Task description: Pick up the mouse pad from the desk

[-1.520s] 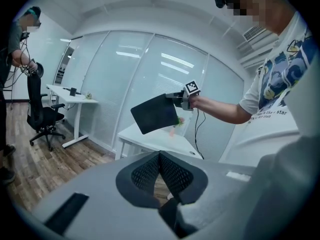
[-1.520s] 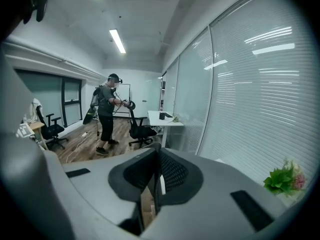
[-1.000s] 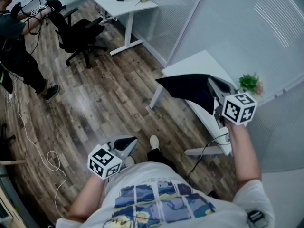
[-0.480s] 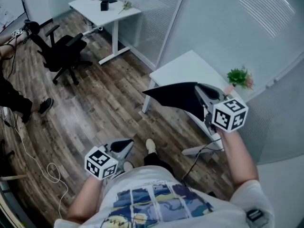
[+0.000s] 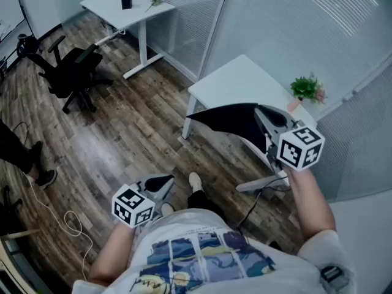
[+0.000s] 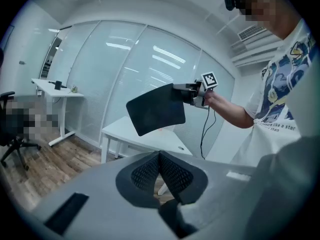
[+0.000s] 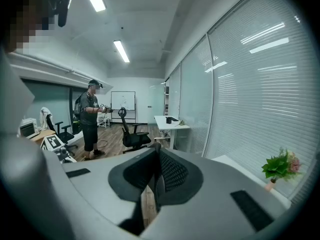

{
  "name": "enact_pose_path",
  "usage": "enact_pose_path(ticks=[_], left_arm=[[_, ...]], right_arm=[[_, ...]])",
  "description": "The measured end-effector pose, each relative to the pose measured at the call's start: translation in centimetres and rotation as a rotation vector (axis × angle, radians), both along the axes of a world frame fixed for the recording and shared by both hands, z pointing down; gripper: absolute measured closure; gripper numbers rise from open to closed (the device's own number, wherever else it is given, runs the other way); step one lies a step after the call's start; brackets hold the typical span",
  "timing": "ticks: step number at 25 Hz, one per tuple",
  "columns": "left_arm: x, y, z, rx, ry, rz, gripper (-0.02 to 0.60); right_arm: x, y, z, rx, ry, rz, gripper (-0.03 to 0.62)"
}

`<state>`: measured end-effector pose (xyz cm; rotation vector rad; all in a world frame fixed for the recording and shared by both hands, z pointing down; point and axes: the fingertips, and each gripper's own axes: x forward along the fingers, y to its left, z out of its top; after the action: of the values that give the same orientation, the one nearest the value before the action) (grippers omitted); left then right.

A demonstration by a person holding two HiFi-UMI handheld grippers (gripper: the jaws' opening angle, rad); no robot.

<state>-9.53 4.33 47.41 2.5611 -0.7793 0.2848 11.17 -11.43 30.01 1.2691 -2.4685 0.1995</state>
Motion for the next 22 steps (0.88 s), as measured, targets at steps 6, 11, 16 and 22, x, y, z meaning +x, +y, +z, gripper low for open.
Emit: enact_pose_path(ticks=[6, 11, 16, 22], left_arm=[[1.1, -0.4, -0.2, 0.003, 0.007, 0.016, 0.578], [1.2, -0.2, -0.2, 0.006, 0.010, 0.012, 0.578], [0.7, 0.4, 0.1, 0.007, 0.012, 0.005, 0.578], [0.5, 0.5, 0.0, 0.010, 0.010, 0.010, 0.578]], right_arm=[[1.0, -0.3, -0.8, 0.021, 0.007, 0.010, 0.569], [1.2, 0.1, -1.3, 0.033, 0.005, 0.014, 0.569], [0.6, 0.8, -1.5, 0.045, 0.004, 0.004, 0.569], [-0.2, 1.1, -2.1, 0.056, 0.009, -0.010, 0.569]])
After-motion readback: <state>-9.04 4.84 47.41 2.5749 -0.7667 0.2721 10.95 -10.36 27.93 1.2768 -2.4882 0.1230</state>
